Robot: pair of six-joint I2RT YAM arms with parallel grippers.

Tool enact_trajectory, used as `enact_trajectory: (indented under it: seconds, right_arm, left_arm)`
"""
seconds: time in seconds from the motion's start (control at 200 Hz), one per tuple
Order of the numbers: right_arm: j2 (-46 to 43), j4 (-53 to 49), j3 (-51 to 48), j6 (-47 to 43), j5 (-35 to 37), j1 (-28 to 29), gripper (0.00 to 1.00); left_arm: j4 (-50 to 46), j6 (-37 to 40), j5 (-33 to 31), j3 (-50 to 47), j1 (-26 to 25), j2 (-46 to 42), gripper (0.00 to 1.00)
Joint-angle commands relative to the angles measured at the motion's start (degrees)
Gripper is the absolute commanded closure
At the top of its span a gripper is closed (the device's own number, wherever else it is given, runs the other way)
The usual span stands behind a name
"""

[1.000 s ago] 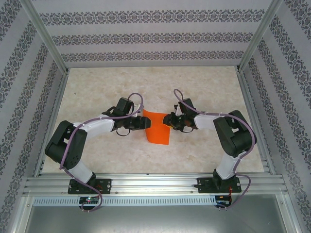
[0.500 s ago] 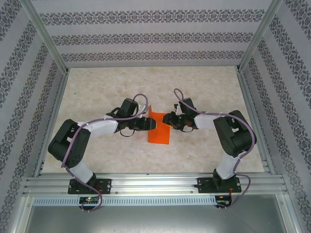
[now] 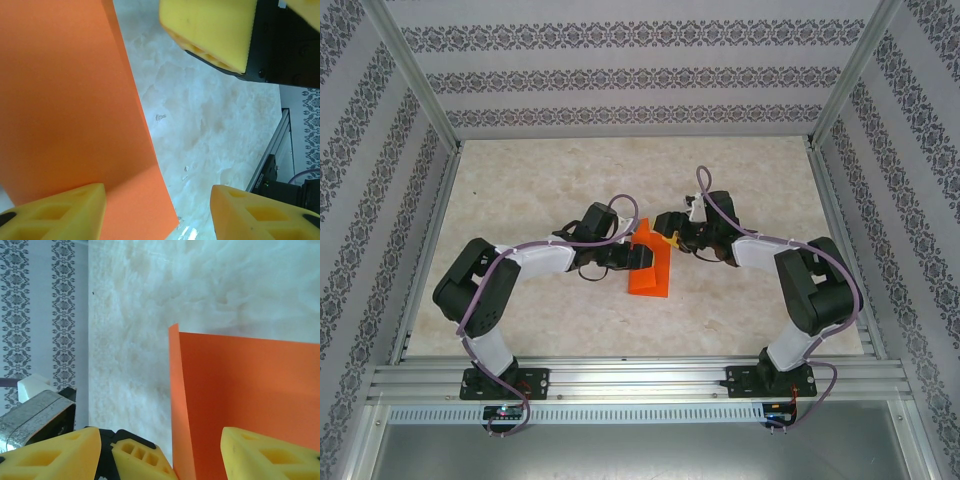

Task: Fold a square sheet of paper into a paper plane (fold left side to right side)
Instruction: First fold in half a square sheet of paper at the center of the table.

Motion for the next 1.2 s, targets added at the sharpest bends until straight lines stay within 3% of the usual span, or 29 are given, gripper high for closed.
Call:
enact_trajectory:
  seconds: [0.0,0.255,0.435,0.689,0.789,1.004,1.194]
  right_arm:
    - [2.59,4.29,0.88,1.72,-2.03,0.84,0.35]
    - [6.76,5.75,2.14,2.86,-2.94,1.76,0.37]
    - [8.39,6.37,3.02,3.12,-4.22,2.49,0.49]
    - [8.22,4.84,3.02,2.41,-3.89,2.38,0.85]
    - [7.54,4.1,2.85,1.48,-3.67,2.38,0.94]
    - [5.43,-1.03,2.62,-2.18,-2.4,1.19,1.0]
    - [3.68,-3.81,1.52,-4.19,-1.13,-0.19,1.0]
  left_arm:
    - [2.31,-0.37,0.66,1.66,-0.78,0.64,0.42]
    - [2.3,-0.65,0.49,1.79,-0.94,0.65,0.42]
    - [2.11,-0.74,0.4,1.84,-1.12,0.73,0.42]
    - [1.21,-0.31,0.06,2.41,-1.12,0.04,0.41]
    - [0.01,0.02,-0.79,2.63,-1.12,-0.95,0.41]
    - [-5.0,1.45,-5.07,2.91,-1.07,-4.77,0.39]
    - [-14.02,1.32,-13.09,4.43,-0.68,-6.86,0.34]
